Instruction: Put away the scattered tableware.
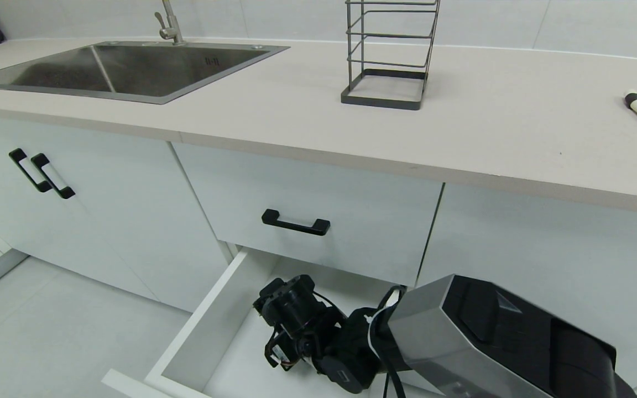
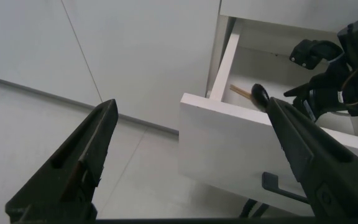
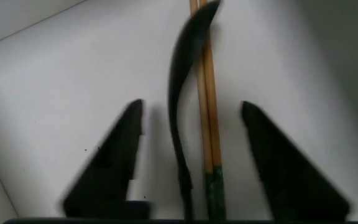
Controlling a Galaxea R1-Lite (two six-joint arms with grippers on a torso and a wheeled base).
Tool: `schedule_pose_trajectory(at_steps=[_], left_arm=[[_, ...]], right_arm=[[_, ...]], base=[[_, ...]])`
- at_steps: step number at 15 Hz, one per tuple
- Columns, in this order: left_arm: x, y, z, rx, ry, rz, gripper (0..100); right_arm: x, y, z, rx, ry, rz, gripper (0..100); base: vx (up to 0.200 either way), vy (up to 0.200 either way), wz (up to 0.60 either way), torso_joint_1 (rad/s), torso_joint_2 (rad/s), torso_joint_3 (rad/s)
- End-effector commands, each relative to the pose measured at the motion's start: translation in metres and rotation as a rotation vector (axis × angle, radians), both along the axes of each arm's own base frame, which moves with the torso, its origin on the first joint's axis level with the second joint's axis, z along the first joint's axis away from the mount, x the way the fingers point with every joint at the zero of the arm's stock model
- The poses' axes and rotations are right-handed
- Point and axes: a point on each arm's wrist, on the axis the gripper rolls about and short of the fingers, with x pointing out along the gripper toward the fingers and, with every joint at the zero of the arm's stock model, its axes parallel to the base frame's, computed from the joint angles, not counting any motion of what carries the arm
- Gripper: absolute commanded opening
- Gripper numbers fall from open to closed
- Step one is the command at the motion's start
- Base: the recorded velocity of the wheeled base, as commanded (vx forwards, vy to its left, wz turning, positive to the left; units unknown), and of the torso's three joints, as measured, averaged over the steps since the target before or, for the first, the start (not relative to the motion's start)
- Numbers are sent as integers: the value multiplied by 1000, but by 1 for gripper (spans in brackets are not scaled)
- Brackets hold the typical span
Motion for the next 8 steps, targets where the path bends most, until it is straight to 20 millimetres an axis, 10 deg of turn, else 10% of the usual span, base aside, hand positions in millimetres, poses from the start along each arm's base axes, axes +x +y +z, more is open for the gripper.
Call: schedule_pose_trajectory(at_steps=[1,8], left_arm=[[0,0,0,0,-1,1,100],[0,0,0,0,-1,1,100]], right_arm=[[-8,-1,35,33,-23,12,100],[-93,-44,123,106,-70,139,100]], base=[[0,0,0,0,0,0],[0,0,0,0,0,0]])
